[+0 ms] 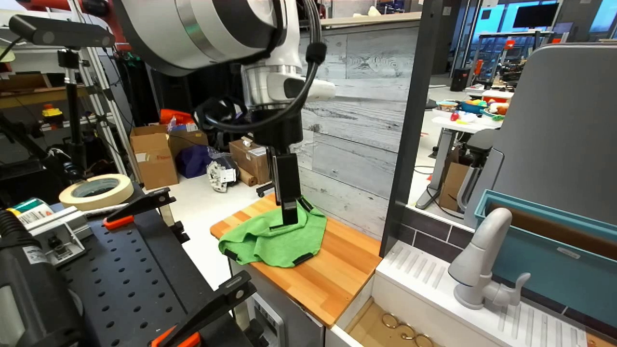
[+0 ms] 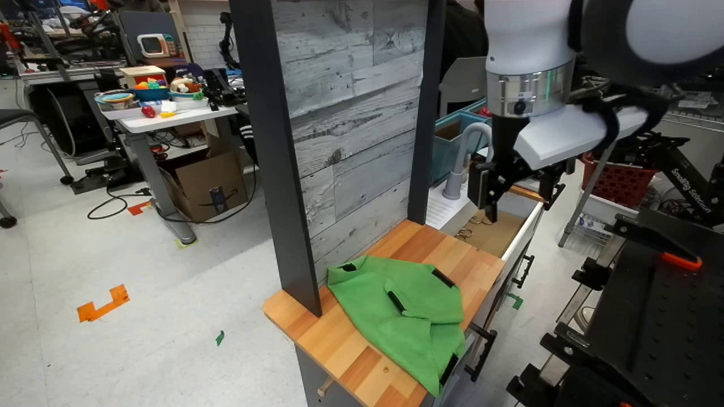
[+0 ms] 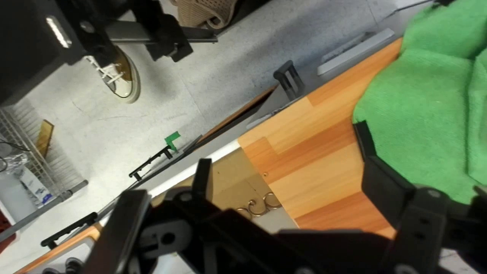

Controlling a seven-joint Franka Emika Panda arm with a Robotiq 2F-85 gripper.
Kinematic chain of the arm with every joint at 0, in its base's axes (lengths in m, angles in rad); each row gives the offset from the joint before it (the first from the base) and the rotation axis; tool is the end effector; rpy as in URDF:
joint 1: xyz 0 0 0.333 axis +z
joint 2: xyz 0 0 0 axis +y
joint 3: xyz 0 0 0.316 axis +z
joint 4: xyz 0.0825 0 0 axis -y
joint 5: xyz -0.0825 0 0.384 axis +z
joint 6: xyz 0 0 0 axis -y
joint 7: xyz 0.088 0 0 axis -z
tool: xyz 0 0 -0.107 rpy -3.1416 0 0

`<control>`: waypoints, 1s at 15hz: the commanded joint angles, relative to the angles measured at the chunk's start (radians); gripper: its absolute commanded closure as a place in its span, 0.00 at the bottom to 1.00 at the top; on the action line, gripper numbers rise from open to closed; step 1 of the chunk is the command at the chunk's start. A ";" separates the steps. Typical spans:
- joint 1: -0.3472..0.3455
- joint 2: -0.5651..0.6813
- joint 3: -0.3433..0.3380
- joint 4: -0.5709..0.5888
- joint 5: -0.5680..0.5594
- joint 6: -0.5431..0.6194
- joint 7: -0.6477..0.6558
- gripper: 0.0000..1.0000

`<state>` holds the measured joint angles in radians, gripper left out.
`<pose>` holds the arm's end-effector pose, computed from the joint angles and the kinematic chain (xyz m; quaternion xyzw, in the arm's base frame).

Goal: Fold the green cloth

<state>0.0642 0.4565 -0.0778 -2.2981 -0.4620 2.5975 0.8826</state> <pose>0.5032 -0.0007 0.1360 0.9619 -0.2327 -0.0211 0.1419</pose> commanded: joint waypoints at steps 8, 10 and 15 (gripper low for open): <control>-0.067 0.279 0.070 0.149 0.404 0.310 -0.470 0.00; -0.060 0.319 0.066 0.182 0.441 0.307 -0.540 0.00; -0.002 0.405 0.026 0.254 0.461 0.297 -0.585 0.00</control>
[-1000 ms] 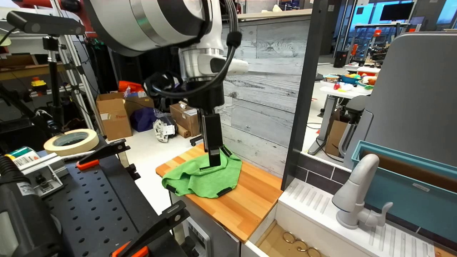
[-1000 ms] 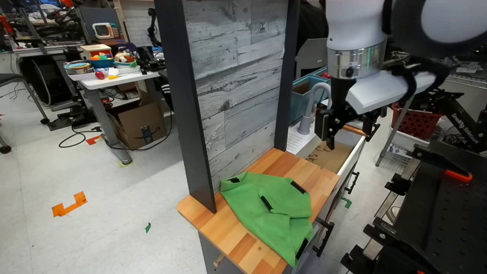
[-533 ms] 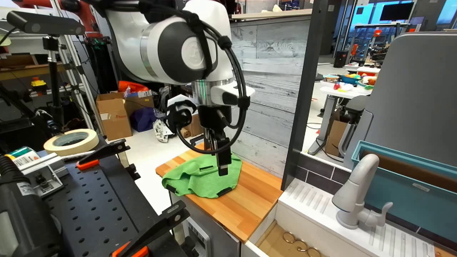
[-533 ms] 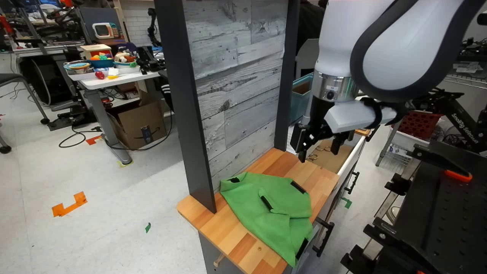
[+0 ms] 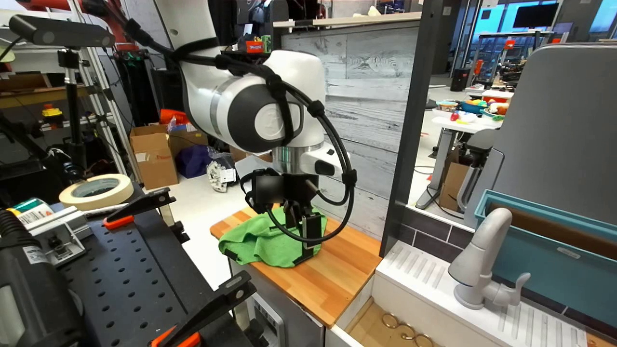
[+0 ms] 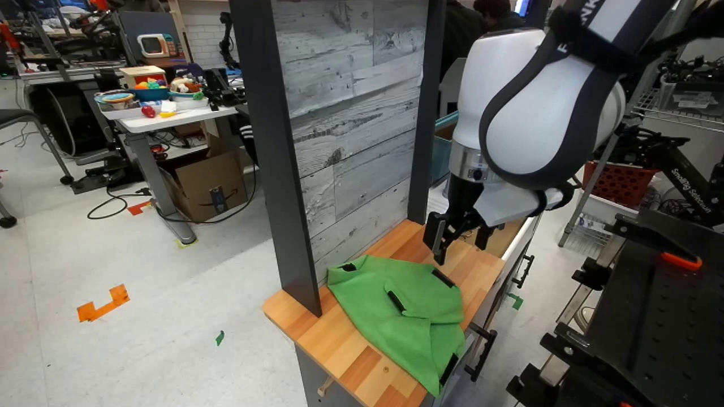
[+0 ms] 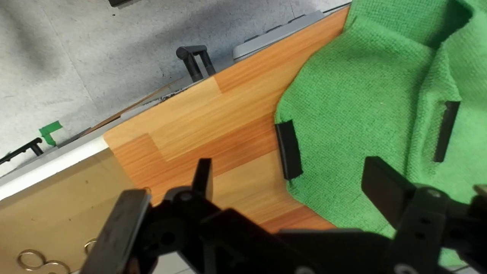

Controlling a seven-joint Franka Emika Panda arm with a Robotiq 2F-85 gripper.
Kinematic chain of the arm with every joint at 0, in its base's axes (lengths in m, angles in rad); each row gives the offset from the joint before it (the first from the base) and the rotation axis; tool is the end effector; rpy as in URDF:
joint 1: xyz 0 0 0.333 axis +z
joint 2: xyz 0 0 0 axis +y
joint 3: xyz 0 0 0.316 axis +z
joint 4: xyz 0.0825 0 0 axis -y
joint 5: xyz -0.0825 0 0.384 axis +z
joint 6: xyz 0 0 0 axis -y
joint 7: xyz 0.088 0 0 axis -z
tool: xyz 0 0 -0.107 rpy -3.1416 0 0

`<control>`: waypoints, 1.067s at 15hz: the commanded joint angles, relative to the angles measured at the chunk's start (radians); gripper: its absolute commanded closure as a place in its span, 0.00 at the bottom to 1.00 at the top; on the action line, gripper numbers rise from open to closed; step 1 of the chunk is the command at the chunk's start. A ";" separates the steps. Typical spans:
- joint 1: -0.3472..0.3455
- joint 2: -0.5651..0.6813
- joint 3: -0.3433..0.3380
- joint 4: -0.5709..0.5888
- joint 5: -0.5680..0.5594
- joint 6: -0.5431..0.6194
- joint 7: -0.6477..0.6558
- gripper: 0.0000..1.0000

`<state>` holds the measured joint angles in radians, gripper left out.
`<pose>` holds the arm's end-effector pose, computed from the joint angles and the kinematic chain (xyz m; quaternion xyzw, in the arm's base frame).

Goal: Fold the green cloth

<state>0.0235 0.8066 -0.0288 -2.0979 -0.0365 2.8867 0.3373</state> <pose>0.5417 -0.0022 0.0298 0.9887 -0.1487 -0.0063 0.0161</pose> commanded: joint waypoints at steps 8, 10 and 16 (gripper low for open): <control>0.141 0.153 -0.108 0.136 0.032 0.011 -0.005 0.00; 0.153 0.172 -0.123 0.151 0.031 0.012 -0.002 0.00; 0.170 0.219 -0.143 0.191 0.029 0.012 -0.004 0.38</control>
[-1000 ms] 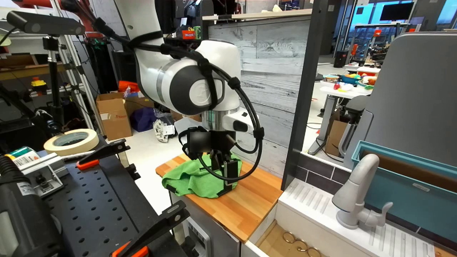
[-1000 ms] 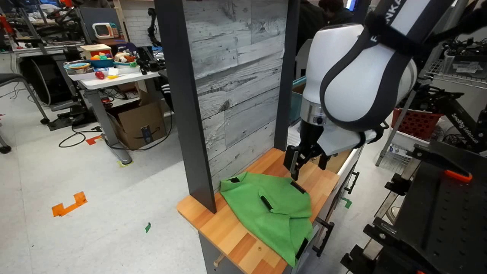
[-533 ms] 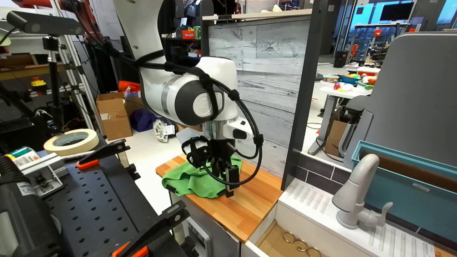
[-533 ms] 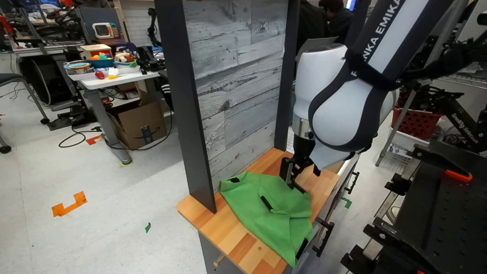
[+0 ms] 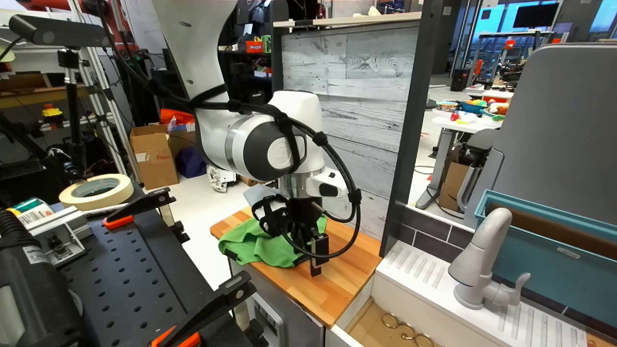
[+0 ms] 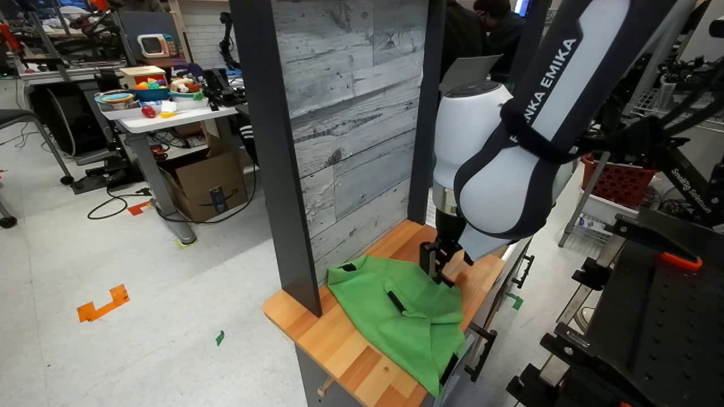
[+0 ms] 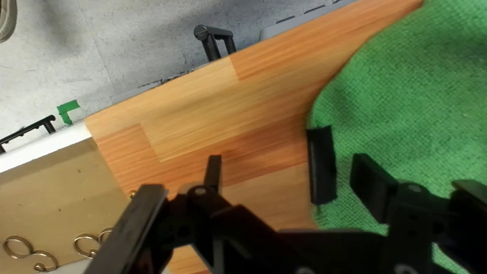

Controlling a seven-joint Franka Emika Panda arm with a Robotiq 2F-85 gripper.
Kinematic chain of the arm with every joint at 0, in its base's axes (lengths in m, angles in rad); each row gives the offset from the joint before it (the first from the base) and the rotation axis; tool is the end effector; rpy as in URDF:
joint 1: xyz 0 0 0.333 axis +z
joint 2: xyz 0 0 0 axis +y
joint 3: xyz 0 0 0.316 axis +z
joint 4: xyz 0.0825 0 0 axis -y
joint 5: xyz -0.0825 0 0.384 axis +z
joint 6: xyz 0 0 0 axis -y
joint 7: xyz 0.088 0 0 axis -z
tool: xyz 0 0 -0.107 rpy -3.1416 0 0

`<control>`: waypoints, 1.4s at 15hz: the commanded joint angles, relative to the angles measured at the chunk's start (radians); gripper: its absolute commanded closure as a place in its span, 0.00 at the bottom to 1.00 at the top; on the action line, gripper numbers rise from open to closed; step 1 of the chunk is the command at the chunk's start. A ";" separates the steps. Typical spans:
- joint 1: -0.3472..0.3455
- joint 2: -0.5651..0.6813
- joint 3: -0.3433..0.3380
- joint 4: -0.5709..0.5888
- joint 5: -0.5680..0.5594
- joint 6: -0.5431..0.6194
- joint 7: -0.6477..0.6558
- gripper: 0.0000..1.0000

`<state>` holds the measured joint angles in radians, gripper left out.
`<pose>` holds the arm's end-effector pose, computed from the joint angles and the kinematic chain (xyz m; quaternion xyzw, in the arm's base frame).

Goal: Fold the green cloth

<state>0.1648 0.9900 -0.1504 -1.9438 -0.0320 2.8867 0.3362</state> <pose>0.5558 0.0019 -0.0268 0.9912 -0.1124 -0.0076 0.0695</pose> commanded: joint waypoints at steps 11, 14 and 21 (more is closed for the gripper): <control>0.046 0.050 -0.032 0.064 0.026 0.027 -0.002 1.00; 0.054 0.014 -0.053 0.026 0.035 0.040 0.024 0.98; 0.156 -0.115 -0.146 -0.092 0.028 0.113 0.058 0.98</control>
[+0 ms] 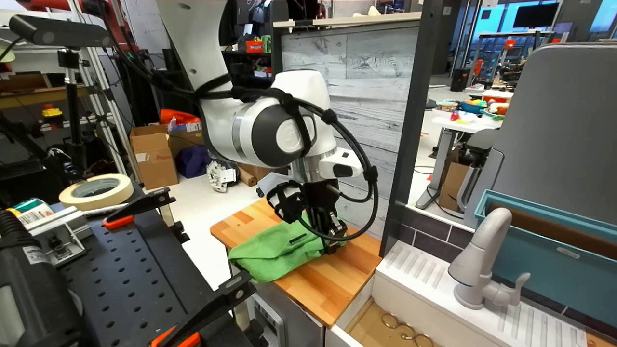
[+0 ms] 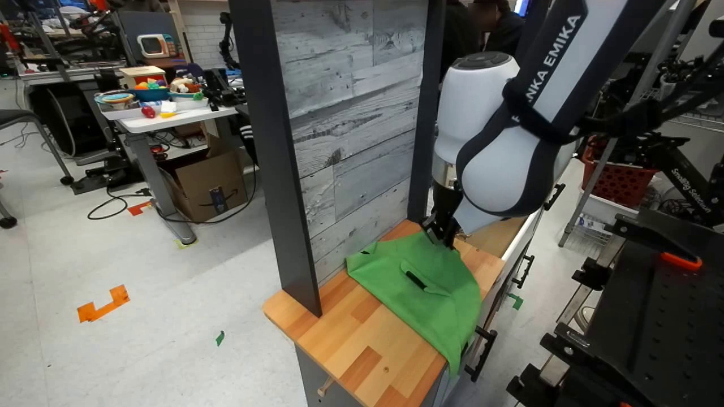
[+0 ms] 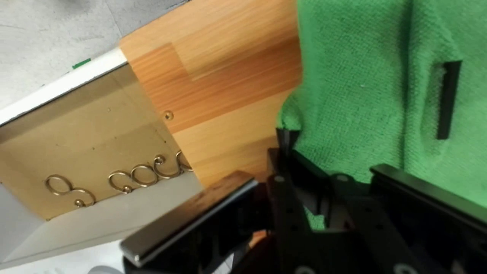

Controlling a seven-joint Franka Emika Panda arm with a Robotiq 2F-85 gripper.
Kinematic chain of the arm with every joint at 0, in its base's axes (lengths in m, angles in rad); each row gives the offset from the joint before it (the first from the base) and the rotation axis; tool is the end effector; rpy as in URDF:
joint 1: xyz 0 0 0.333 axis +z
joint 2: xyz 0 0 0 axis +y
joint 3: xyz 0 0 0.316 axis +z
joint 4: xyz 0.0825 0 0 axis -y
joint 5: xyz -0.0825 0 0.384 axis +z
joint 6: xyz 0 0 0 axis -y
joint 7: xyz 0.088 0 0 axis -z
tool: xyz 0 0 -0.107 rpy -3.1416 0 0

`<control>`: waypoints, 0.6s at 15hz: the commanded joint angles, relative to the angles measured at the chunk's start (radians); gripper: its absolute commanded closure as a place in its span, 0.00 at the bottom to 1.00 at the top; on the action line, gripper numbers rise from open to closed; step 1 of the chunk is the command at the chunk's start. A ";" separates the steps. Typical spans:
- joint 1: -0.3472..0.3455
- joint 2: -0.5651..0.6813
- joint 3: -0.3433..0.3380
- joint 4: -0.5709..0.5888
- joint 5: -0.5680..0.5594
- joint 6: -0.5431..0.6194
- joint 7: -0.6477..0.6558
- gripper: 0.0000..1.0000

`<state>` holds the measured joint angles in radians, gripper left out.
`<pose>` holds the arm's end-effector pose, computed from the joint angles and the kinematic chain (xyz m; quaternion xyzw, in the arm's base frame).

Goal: Fold the green cloth

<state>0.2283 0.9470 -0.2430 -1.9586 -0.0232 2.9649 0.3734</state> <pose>0.5768 -0.0143 0.0091 0.9860 -0.1284 0.0573 0.0898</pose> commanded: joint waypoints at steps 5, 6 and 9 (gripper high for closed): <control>0.234 -0.053 -0.085 -0.007 0.003 -0.018 0.049 0.98; 0.256 -0.035 -0.079 0.020 0.001 -0.026 0.052 0.98; 0.306 0.004 -0.063 0.076 -0.004 -0.052 0.056 0.98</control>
<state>0.4921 0.9033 -0.3039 -1.9537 -0.0236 2.9562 0.4137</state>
